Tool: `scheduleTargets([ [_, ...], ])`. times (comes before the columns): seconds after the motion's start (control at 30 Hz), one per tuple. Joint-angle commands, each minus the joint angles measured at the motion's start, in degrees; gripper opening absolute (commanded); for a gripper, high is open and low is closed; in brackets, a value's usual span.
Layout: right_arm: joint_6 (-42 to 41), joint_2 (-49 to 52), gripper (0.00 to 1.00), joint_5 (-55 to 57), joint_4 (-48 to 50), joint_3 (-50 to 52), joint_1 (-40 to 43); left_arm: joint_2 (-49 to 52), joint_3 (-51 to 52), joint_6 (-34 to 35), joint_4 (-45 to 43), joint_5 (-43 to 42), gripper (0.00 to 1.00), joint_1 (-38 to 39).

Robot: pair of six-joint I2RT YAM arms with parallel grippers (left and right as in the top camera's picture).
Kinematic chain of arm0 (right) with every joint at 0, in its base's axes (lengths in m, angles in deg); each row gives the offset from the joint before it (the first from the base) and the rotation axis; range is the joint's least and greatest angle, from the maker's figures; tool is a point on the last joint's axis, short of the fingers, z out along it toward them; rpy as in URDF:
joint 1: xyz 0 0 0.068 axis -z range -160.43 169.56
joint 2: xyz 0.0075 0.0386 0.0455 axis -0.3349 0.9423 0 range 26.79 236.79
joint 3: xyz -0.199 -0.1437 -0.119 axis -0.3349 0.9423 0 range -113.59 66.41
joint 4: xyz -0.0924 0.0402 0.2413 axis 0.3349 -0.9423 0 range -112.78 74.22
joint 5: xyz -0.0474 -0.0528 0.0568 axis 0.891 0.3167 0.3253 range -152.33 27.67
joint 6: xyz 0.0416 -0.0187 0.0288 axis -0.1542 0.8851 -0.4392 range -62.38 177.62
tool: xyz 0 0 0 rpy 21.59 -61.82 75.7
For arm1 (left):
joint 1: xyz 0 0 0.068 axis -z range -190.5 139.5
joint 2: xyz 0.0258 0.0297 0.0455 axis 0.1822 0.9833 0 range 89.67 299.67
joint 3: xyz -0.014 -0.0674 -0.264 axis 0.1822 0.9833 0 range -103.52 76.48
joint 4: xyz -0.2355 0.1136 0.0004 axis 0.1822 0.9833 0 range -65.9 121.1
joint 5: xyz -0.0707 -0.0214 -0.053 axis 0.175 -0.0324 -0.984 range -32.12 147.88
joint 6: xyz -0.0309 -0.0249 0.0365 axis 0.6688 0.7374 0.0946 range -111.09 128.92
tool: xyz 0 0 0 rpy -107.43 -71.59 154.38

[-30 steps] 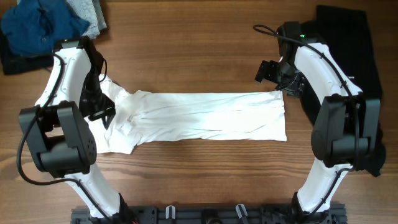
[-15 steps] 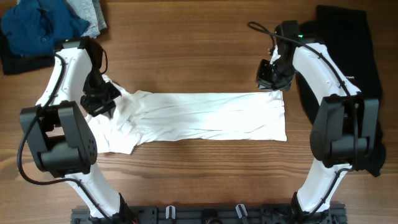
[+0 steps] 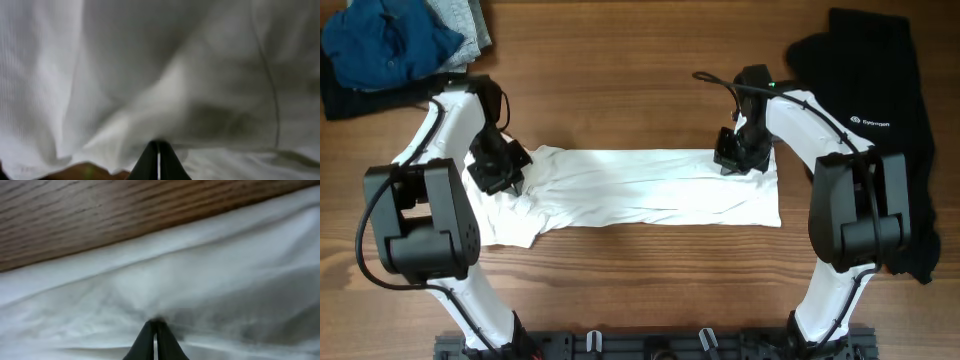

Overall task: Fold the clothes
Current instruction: 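Fold the top edge down toward the bottom with both grippers, then release the shirt and withdraw both grippers outward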

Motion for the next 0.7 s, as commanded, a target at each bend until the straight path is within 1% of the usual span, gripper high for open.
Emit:
scheduleTargets([
  [0.0, -1.2, -1.5, 0.05, 2.9, 3.0, 3.3, 0.3, -1.2, 3.7, -0.9, -4.0, 0.6, 0.04, -2.9],
  [0.13, -1.4, -1.5, 0.07, 4.1, 6.6, 6.9, 0.5, -1.2, 6.5, -0.9, -7.5, 1.1, 0.04, -6.1],
  [0.23, -4.3, -1.5, 0.06, 6.5, 7.3, 8.5, 1.3, -1.2, 8.3, -0.9, -8.7, 1.1, 0.04, -9.2],
  [0.3, -4.8, -1.5, 0.04, 8.6, 7.2, 8.9, 1.8, -1.2, 8.9, -0.9, -8.7, 1.1, 0.04, -11.0],
  [0.43, -4.6, -1.5, 0.04, 11.7, 7.3, 8.8, 3.1, -1.2, 8.9, -0.9, -8.9, 1.1, 0.04, -14.4],
  [0.5, -4.5, -1.5, 0.04, 13.0, 7.4, 8.7, 3.2, -1.2, 8.9, -0.9, -9.4, 1.1, 0.08, -15.8],
  [0.67, -3.7, -1.5, 0.04, 13.7, 9.1, 8.5, 3.1, -1.2, 8.9, -0.7, -10.4, 1.0, 0.09, -18.6],
])
